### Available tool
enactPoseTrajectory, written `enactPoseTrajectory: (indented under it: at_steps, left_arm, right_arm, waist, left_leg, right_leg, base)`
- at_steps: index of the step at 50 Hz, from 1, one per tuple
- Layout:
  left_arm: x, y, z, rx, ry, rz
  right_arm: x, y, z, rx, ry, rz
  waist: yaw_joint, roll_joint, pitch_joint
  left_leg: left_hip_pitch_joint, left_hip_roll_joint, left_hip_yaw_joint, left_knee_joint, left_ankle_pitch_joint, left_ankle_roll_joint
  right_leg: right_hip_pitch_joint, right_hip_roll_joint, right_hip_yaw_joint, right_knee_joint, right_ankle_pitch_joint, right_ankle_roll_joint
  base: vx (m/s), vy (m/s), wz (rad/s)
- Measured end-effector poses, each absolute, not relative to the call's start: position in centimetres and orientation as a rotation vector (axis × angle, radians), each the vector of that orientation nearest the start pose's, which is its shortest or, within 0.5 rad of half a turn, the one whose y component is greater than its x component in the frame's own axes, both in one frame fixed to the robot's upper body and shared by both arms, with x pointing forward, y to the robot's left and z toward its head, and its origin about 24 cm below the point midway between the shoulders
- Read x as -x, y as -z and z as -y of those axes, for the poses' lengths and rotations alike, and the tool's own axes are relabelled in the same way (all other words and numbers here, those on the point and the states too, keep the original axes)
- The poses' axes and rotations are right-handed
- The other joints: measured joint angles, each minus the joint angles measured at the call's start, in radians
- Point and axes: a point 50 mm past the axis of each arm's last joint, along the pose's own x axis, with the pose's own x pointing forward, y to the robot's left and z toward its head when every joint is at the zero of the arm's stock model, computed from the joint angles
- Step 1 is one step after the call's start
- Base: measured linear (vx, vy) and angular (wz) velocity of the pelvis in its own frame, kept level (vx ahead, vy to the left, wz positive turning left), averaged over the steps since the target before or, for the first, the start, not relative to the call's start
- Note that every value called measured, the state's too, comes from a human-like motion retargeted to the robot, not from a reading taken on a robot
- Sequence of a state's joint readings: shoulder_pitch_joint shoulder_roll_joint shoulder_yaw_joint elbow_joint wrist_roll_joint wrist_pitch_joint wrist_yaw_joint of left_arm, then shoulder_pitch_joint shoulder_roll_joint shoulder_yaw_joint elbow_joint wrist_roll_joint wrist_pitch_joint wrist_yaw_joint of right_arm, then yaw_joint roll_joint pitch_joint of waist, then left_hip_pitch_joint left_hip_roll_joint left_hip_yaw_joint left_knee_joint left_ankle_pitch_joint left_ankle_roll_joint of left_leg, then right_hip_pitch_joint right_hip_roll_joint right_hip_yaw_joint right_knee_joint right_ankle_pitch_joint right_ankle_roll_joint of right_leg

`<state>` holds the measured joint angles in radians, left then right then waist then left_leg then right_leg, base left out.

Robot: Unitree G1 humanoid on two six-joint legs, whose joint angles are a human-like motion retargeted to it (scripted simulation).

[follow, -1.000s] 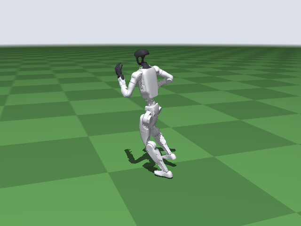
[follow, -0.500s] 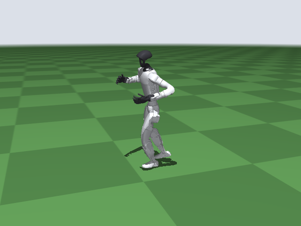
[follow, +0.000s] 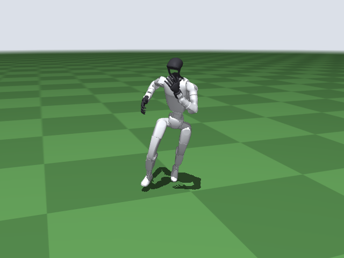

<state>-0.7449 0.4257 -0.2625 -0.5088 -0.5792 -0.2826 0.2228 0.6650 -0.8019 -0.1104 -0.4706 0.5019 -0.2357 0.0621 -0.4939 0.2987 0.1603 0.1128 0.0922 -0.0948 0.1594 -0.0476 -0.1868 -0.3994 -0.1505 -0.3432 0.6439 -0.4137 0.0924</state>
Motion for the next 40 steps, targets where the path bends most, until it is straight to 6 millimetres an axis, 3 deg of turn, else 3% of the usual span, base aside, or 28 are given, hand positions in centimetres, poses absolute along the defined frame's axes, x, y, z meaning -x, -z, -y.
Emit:
enactPoseTrajectory:
  at_steps: [3, 5, 7, 10, 12, 13, 15, 18, 20, 22, 24, 26, 28, 29, 30, 31, 33, 35, 36, 38, 40]
  left_arm:
    - [-22.6, -29.8, -9.8, 0.302, 0.583, 1.098]
    - [-22.9, -27.0, -10.4, 0.239, 0.576, 0.995]
    - [-23.6, -23.3, -12.3, 0.18, 0.487, 0.841]
    - [-23.1, -16.1, -17.7, 0.17, 0.264, 0.48]
    - [-19.7, -13.4, -21.2, 0.178, 0.211, 0.299]
    - [-17.9, -13.3, -22.4, 0.174, 0.207, 0.24]
    - [-15.0, -14.2, -24.1, 0.127, 0.193, 0.149]
    - [-12.8, -14.6, -25.1, 0.095, 0.184, 0.077]
    - [-12.1, -14.2, -24.8, 0.116, 0.176, 0.083]
    - [-12.5, -13.5, -23.6, 0.156, 0.185, 0.124]
    - [-13.9, -13.1, -22.0, 0.181, 0.217, 0.182]
    - [-16.4, -12.8, -20.0, 0.215, 0.253, 0.256]
    - [-20.2, -13.5, -17.5, 0.252, 0.274, 0.361]
    - [-21.9, -15.0, -16.1, 0.27, 0.291, 0.442]
    - [-23.3, -17.1, -14.7, 0.291, 0.315, 0.532]
    - [-24.1, -20.1, -13.5, 0.315, 0.367, 0.654]
    - [-24.1, -26.2, -11.5, 0.317, 0.469, 0.905]
    - [-22.9, -30.7, -10.5, 0.258, 0.492, 1.137]
    - [-22.4, -32.0, -10.4, 0.257, 0.476, 1.21]
    - [-21.5, -33.5, -10.4, 0.292, 0.447, 1.311]
    - [-20.9, -33.9, -11.0, 0.312, 0.411, 1.366]
  right_arm:
    - [-14.4, -9.1, 25.4, 0.34, -0.223, -0.047]
    - [-15.6, -9.0, 24.8, 0.348, -0.275, -0.031]
    - [-18.1, -10.3, 24.1, 0.374, -0.315, 0.063]
    - [-22.4, -15.8, 22.8, 0.497, -0.319, 0.338]
    - [-23.6, -20.2, 20.9, 0.436, -0.306, 0.574]
    - [-23.5, -22.0, 19.9, 0.355, -0.286, 0.685]
    - [-22.1, -24.8, 18.2, 0.2, -0.258, 0.882]
    - [-18.9, -27.4, 15.0, 0.146, -0.42, 1.096]
    - [-17.4, -27.6, 12.8, 0.303, -0.491, 1.192]
    - [-16.6, -25.7, 11.2, 0.101, -0.702, 1.063]
    - [-17.2, -23.3, 10.9, 0.076, -0.735, 0.908]
    - [-18.9, -19.8, 11.7, 0.091, -0.672, 0.711]
    - [-20.5, -15.0, 13.6, 0.114, -0.529, 0.474]
    - [-20.6, -12.6, 14.7, 0.107, -0.455, 0.359]
    - [-20.2, -10.4, 16.0, 0.094, -0.383, 0.249]
    - [-19.2, -9.4, 17.2, 0.051, -0.343, 0.187]
    - [-16.9, -9.0, 19.5, 0.004, -0.309, 0.113]
    - [-14.9, -10.1, 21.2, 0.051, -0.33, 0.076]
    - [-14.2, -10.4, 21.8, 0.076, -0.338, 0.047]
    - [-13.1, -10.3, 22.6, 0.106, -0.345, -0.016]
    - [-12.6, -9.7, 23.2, 0.139, -0.339, -0.064]
  waist:
    - [0.076, -0.081, -0.018]
    - [0.149, -0.162, 0.006]
    - [0.229, -0.177, 0.023]
    - [0.348, -0.168, 0.016]
    - [0.462, -0.226, -0.038]
    - [0.535, -0.279, -0.068]
    - [0.701, -0.392, -0.101]
    - [0.863, -0.495, -0.092]
    - [0.898, -0.512, -0.062]
    - [0.906, -0.454, -0.009]
    - [0.889, -0.391, 0.043]
    - [0.837, -0.374, 0.076]
    - [0.764, -0.398, 0.09]
    - [0.72, -0.41, 0.088]
    - [0.674, -0.42, 0.082]
    - [0.622, -0.41, 0.066]
    - [0.499, -0.362, 0.028]
    - [0.351, -0.28, -0.008]
    - [0.282, -0.239, -0.019]
    - [0.17, -0.175, -0.026]
    - [0.104, -0.16, -0.007]
  left_leg:
    - [0.126, -0.075, -0.024, 0.043, 0.063, 0.08]
    - [0.127, -0.149, -0.02, 0.285, -0.027, 0.168]
    - [-0.048, -0.143, 0.053, 0.706, -0.186, 0.239]
    - [-0.359, -0.06, 0.156, 1.19, -0.402, 0.319]
    - [-0.541, -0.064, 0.235, 1.282, -0.501, 0.395]
    - [-0.62, -0.085, 0.28, 1.27, -0.523, 0.425]
    - [-0.713, -0.112, 0.384, 1.148, -0.529, 0.426]
    - [-0.749, -0.134, 0.489, 0.776, -0.476, 0.373]
    - [-0.704, -0.145, 0.514, 0.456, -0.424, 0.329]
    - [-0.598, -0.119, 0.502, 0.209, -0.382, 0.259]
    - [-0.512, -0.081, 0.47, 0.173, -0.374, 0.22]
    - [-0.474, -0.073, 0.415, 0.309, -0.466, 0.233]
    - [-0.449, -0.1, 0.355, 0.437, -0.592, 0.266]
    - [-0.427, -0.114, 0.326, 0.455, -0.632, 0.279]
    - [-0.4, -0.126, 0.298, 0.457, -0.663, 0.29]
    - [-0.361, -0.121, 0.27, 0.419, -0.661, 0.285]
    - [-0.275, -0.092, 0.211, 0.318, -0.61, 0.255]
    - [-0.187, -0.041, 0.143, 0.205, -0.47, 0.204]
    - [-0.143, -0.014, 0.113, 0.145, -0.353, 0.178]
    - [-0.038, 0.033, 0.066, 0.014, -0.098, 0.135]
    - [0.095, 0.051, 0.044, -0.098, 0.121, 0.101]
  right_leg:
    - [0.141, -0.02, 0.004, -0.386, 0.056, 0.09]
    - [0.216, -0.033, 0.11, -0.444, 0.081, 0.113]
    - [0.22, -0.028, 0.152, -0.329, -0.015, 0.06]
    - [0.188, -0.022, 0.127, -0.116, -0.208, -0.013]
    - [0.204, -0.041, 0.132, -0.136, -0.215, 0.0]
    - [0.226, -0.06, 0.145, -0.183, -0.185, 0.021]
    - [0.29, -0.105, 0.192, -0.269, -0.065, 0.046]
    - [0.421, -0.171, 0.228, -0.404, 0.267, 0.09]
    - [0.524, -0.176, 0.259, -0.475, 0.472, 0.123]
    - [0.64, -0.122, 0.3, -0.471, 0.543, 0.113]
    - [0.689, -0.075, 0.294, -0.327, 0.484, 0.068]
    - [0.638, -0.073, 0.245, -0.056, 0.368, 0.036]
    - [0.509, -0.09, 0.227, 0.244, 0.248, 0.025]
    - [0.428, -0.088, 0.232, 0.364, 0.192, 0.021]
    - [0.343, -0.081, 0.24, 0.469, 0.138, 0.015]
    - [0.255, -0.069, 0.226, 0.524, 0.097, 0.004]
    - [0.101, -0.05, 0.16, 0.557, 0.041, -0.021]
    - [-0.004, -0.032, 0.061, 0.458, 0.029, -0.036]
    - [-0.031, -0.018, 0.024, 0.348, 0.048, -0.031]
    - [-0.05, 0.006, -0.03, 0.077, 0.111, -0.011]
    - [-0.009, 0.0, -0.061, -0.222, 0.173, 0.025]
  base:
    - [1.15, -0.34, 1.57]
    - [1.06, -0.37, 0.67]
    - [0.92, -0.34, 0.21]
    - [0.96, -0.28, 0.16]
    - [1.11, -0.2, -0.19]
    - [1.22, -0.12, -0.56]
    - [1.34, 0.01, -0.84]
    - [1.43, 0.21, -0.3]
    - [1.45, 0.28, 0.33]
    - [1.48, 0.25, 0.37]
    - [1.51, 0.23, 0.73]
    - [1.52, 0.21, 1.35]
    - [1.49, 0.14, 1.65]
    - [1.47, 0.06, 1.61]
    - [1.48, 0.02, 1.52]
    - [1.49, -0.02, 1.51]
    - [1.53, -0.06, 1.66]
    - [1.59, -0.18, 1.98]
    - [1.63, -0.32, 1.98]
    - [1.67, -0.46, 1.68]
    - [1.7, -0.59, 1.2]
